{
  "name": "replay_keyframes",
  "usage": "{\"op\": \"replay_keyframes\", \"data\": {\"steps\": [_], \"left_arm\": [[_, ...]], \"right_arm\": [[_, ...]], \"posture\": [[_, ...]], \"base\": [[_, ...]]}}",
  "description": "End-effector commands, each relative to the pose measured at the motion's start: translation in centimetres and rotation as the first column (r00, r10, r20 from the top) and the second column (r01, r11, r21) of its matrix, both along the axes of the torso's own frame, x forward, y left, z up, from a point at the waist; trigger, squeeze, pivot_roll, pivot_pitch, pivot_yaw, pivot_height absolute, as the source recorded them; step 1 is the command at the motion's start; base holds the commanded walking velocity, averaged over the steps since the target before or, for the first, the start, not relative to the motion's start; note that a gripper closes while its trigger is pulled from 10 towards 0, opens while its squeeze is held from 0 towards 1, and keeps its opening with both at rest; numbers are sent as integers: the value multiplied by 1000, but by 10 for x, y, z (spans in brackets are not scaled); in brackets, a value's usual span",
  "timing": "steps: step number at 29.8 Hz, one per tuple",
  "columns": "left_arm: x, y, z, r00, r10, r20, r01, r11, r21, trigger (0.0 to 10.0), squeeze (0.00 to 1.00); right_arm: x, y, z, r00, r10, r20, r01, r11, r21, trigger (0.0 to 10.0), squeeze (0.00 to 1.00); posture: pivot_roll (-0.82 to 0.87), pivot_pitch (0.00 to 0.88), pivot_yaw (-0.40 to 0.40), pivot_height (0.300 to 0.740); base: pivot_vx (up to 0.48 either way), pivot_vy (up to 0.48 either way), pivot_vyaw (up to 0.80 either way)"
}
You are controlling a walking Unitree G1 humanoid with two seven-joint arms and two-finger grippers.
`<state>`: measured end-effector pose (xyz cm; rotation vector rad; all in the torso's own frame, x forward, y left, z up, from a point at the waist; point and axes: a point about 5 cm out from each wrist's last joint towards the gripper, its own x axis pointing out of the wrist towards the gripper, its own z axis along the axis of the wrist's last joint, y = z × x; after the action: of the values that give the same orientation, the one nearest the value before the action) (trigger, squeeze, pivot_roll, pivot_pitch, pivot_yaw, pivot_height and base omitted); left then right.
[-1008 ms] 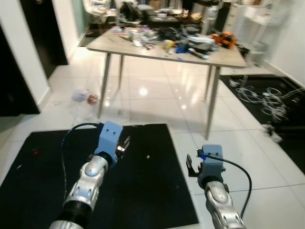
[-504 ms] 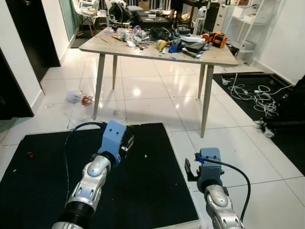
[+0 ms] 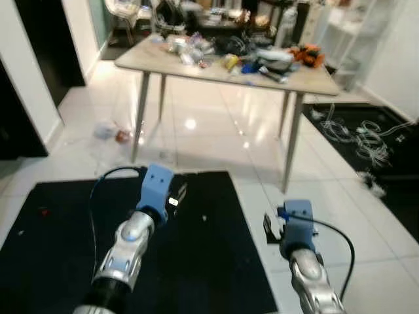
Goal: Picking trash to rubbish bin
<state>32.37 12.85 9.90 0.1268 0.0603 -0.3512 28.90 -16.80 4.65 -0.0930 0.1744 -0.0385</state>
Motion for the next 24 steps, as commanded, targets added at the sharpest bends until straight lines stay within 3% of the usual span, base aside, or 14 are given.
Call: {"op": "replay_keyframes", "data": {"steps": [1,17,21,24], "left_arm": [[0,-4,1,1000,-17,2,17,1000,1,10000,0],[-2,-8,1,1000,-29,4,29,1000,1,10000,0],[-3,-8,1,999,-32,2,32,999,4,10000,0],[-3,-8,1,999,-34,1,34,999,6,10000,0]], "right_arm": [[-1,-9,1,1000,-19,0,19,1000,-20,10000,0],[-2,-11,2,1000,-29,6,29,1000,2,10000,0],[-3,-11,1,999,-35,0,35,999,10,10000,0],[-3,-12,0,999,-45,-8,45,999,6,10000,0]], "posture": [[-95,47,-10,740],[-97,51,-8,740],[-99,52,-3,740],[-100,54,-2,740]], "base": [[360,0,0],[358,0,0],[357,0,-800],[356,0,0]]}}
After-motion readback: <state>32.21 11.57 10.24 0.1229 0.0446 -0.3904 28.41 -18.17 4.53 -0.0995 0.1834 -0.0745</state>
